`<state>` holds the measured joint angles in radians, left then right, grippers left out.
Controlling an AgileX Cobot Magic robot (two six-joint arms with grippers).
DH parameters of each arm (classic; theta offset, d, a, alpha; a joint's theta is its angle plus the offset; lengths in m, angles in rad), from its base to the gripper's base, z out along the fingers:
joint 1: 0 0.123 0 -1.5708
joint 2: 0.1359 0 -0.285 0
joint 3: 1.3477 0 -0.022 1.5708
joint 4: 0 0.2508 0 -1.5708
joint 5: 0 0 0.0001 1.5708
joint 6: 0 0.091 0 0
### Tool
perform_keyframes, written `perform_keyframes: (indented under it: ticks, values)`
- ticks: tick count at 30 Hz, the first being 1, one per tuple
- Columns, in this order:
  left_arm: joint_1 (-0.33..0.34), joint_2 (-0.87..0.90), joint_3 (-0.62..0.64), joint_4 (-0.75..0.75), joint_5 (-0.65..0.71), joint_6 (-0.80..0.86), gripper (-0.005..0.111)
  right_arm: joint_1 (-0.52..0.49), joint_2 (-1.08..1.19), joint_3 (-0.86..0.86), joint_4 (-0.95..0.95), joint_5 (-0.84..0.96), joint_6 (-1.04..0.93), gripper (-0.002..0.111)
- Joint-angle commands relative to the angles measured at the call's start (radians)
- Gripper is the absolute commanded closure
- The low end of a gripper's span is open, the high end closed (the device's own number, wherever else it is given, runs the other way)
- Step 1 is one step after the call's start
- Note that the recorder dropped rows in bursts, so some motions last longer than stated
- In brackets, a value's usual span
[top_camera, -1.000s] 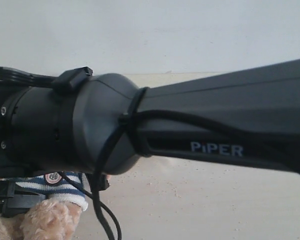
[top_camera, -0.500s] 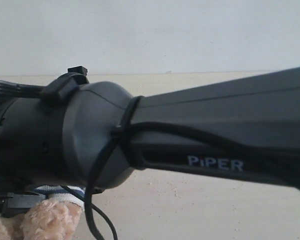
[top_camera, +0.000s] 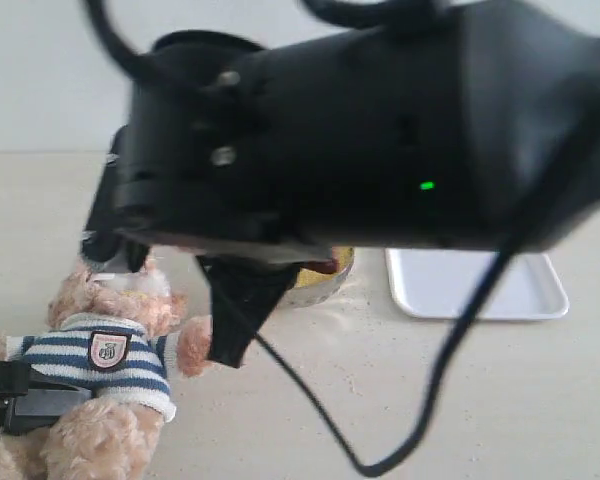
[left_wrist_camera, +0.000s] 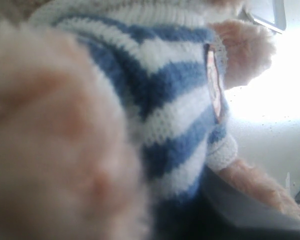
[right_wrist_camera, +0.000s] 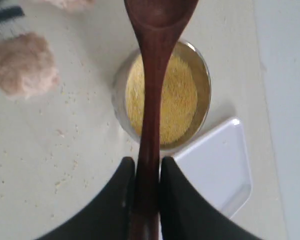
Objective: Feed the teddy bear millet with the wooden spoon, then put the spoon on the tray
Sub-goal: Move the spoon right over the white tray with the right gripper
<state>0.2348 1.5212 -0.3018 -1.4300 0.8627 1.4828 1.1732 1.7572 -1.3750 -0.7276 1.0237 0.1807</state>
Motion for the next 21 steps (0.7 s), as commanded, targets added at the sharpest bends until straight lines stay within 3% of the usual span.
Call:
perform_keyframes:
  ticks: [1, 9, 16, 21]
  values:
    - [0.001, -0.001, 0.001, -0.014, 0.016, 0.002, 0.100, -0.105, -0.183, 0.192, 0.001, -0.123, 0.163, 0.109]
    - [0.001, -0.001, 0.001, -0.014, 0.016, 0.002, 0.100, -0.390, -0.337, 0.374, 0.010, -0.280, 0.384, 0.109]
    - [0.001, -0.001, 0.001, -0.014, 0.016, 0.002, 0.100, -0.638, -0.288, 0.376, 0.171, -0.444, 0.384, 0.109]
    - [0.001, -0.001, 0.001, -0.014, 0.016, 0.002, 0.100, -0.738, -0.190, 0.376, 0.311, -0.502, 0.282, 0.109]
